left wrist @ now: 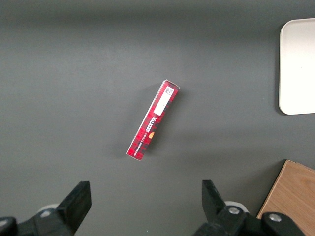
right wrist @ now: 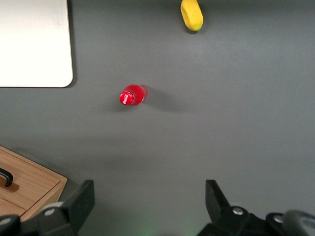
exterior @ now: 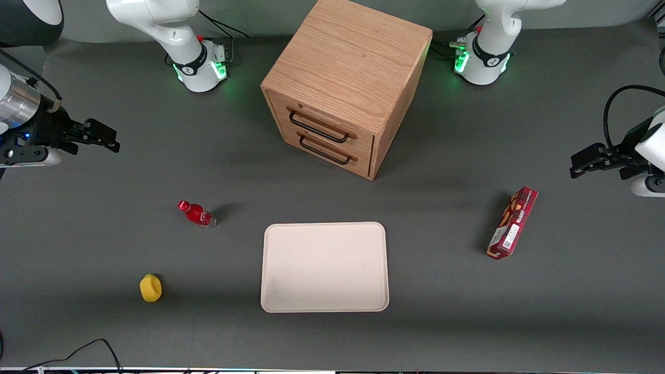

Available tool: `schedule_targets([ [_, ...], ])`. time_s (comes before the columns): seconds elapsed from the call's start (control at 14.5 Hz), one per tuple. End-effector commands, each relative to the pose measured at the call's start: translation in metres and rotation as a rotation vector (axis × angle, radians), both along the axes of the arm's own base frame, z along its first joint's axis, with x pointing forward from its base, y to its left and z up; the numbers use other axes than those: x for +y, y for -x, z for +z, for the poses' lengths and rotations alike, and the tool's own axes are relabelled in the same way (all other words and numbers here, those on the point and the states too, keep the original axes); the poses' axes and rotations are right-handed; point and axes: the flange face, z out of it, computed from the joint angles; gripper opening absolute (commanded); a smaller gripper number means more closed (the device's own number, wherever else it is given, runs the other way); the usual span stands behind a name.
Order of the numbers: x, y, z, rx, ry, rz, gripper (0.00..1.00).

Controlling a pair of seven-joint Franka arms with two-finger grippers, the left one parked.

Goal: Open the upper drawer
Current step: 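Move the right gripper toward the upper drawer's black handle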

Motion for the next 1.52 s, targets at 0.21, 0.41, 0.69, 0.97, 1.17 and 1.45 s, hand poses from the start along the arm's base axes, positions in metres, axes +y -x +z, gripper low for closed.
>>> schedule_targets([
  [0.21, -0.002, -0.002, 0.008, -0.001, 0.013, -0.024, 1.00],
  [0.41, 0.003, -0.003, 0.011, -0.010, 0.020, -0.011, 1.00],
  [0.69, 0.063, 0.009, 0.046, -0.009, -0.082, 0.097, 1.00],
  [0.97, 0.190, 0.029, 0.033, 0.052, -0.182, 0.334, 1.00],
  [1.17, 0.267, 0.029, -0.009, 0.127, -0.246, 0.543, 1.00],
  [1.45, 0.312, 0.012, -0.073, 0.162, -0.358, 0.879, 1.00],
])
